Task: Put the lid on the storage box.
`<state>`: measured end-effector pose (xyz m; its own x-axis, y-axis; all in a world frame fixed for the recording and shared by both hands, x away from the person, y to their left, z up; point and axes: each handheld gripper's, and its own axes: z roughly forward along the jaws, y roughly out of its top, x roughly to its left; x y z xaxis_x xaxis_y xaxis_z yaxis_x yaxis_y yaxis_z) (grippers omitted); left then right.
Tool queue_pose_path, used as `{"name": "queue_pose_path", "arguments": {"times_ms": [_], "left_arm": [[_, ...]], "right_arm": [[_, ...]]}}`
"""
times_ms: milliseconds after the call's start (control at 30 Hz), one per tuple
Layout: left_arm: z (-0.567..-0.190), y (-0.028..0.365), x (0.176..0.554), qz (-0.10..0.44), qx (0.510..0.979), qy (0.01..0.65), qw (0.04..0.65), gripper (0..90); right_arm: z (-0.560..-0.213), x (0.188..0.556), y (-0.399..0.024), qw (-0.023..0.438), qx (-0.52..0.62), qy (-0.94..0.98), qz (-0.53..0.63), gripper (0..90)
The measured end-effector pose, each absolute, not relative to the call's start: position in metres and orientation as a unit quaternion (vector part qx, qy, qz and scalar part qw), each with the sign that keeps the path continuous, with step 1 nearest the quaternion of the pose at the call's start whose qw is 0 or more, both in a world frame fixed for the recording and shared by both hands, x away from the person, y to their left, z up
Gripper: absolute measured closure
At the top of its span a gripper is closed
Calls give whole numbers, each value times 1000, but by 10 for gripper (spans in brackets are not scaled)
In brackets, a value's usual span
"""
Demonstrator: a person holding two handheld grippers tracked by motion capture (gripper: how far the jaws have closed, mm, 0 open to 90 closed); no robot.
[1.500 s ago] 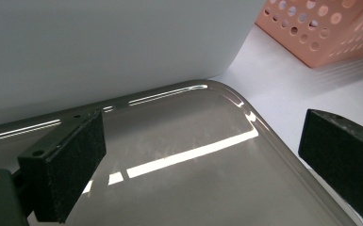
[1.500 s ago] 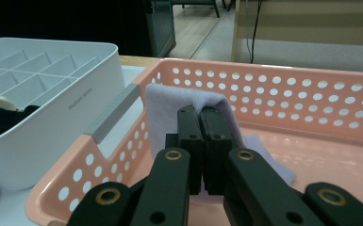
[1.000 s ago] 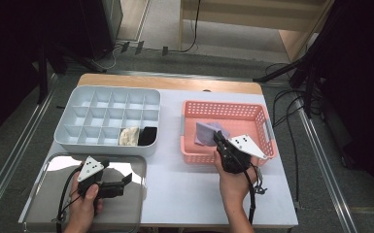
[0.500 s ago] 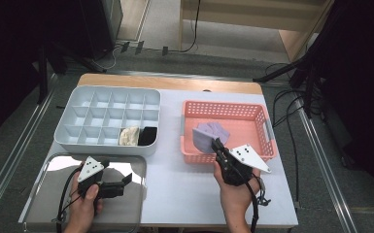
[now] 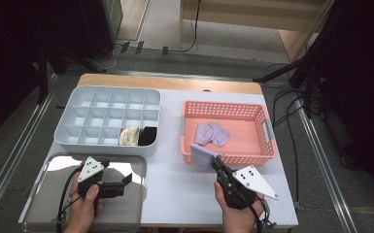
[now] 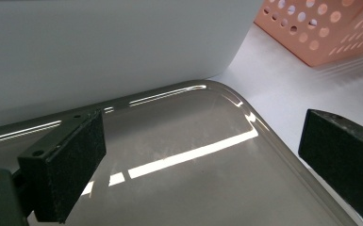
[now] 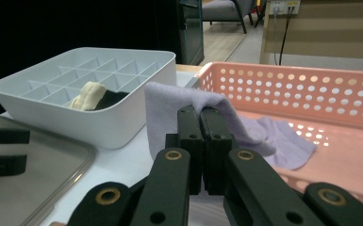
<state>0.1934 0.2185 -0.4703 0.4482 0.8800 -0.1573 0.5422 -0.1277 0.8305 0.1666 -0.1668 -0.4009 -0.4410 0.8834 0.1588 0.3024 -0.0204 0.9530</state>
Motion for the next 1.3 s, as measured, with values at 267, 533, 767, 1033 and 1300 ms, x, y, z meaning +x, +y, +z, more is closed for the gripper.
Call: {"name": "queue_pose_path", "arguments": {"times_ms": [267,533,767,1033,1300], "left_arm": [[-470,218,193,191,725,491,444,19],[-470,219,193,189,726,489,445,19],[-470,219,194,189,726,489,445,19],[-470,219,194,188,725,490,446,19],[-470,219,194,188,726,490,445,19]], "right_arm": [[-419,148,-158,247,452,664,541,892],[-446,138,-140,219,444,694,522,891],[-462,137,-131,198,444,707,513,890],[-473,141,-129,197,453,711,501,665],[-487,163,-142,196,488,715,462,431]]}}
